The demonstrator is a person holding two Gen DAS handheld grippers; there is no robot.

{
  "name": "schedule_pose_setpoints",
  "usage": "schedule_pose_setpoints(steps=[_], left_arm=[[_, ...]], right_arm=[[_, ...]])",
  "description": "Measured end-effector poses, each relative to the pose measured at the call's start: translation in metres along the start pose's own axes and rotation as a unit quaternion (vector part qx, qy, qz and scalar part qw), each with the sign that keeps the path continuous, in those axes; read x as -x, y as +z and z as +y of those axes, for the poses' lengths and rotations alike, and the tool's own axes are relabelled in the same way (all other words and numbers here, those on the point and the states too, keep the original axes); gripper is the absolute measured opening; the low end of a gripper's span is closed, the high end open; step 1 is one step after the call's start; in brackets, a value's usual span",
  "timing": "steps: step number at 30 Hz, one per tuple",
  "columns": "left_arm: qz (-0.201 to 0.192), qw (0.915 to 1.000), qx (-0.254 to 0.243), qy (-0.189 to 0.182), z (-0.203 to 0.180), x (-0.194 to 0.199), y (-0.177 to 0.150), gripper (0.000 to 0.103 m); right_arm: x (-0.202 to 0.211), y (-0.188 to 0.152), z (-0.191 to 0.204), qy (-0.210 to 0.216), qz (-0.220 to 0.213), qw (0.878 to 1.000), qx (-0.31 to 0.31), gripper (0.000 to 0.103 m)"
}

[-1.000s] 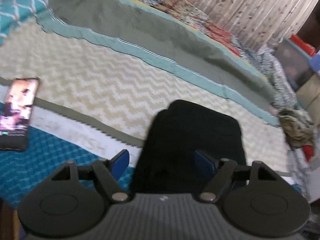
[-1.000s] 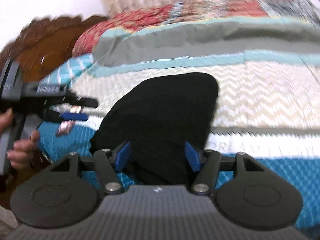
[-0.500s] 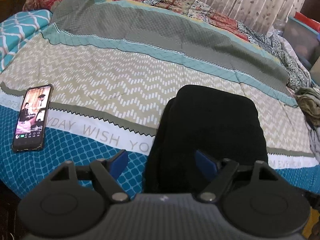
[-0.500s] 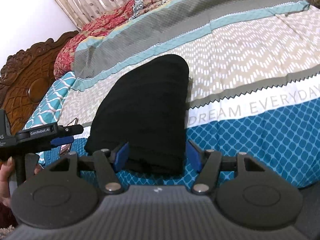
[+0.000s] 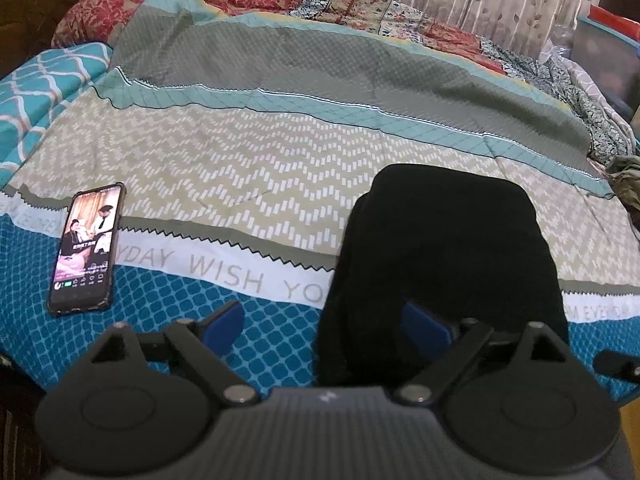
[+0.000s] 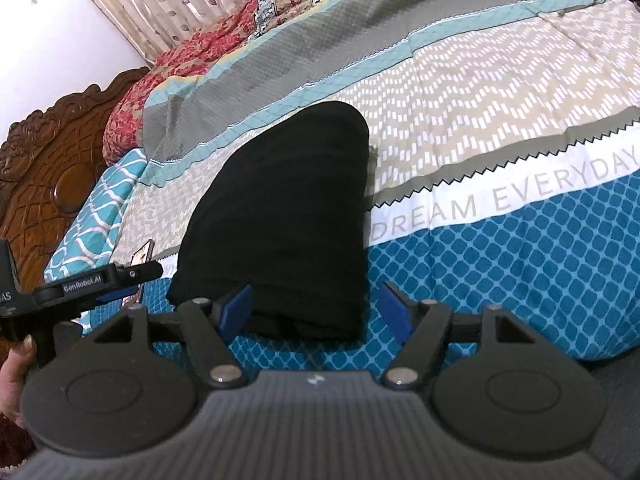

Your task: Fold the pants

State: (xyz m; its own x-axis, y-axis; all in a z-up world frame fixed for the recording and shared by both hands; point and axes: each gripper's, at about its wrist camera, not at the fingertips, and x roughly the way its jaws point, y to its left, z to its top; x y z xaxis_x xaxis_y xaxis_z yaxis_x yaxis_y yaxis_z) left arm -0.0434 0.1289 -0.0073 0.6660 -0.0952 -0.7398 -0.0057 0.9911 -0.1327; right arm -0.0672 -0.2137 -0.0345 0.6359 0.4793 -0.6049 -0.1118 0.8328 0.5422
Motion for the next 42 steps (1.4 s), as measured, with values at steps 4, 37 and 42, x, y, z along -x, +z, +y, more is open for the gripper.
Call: schedule_pose_setpoints(steps=[4, 37, 42], left_arm=[[-0.005, 1.0, 0.001, 0.008, 0.004, 0.0, -0.001, 0.095], [0.055, 0.9762, 0.062, -0.2, 0.043, -0.078, 0.049, 0.103], [0.125, 0.946, 0.122, -0.273, 0.037, -0.122, 0.027, 0.103]], right_arm=[[0.0, -0.001, -0.004, 0.002, -0.006, 1.0, -0.019, 0.08], [-0.028, 0.045, -0.033, 0.044, 0.029, 0.997, -0.063, 0.086], [-0.057, 0.05, -0.043, 0.053, 0.066, 0.995, -0.061, 0.088]])
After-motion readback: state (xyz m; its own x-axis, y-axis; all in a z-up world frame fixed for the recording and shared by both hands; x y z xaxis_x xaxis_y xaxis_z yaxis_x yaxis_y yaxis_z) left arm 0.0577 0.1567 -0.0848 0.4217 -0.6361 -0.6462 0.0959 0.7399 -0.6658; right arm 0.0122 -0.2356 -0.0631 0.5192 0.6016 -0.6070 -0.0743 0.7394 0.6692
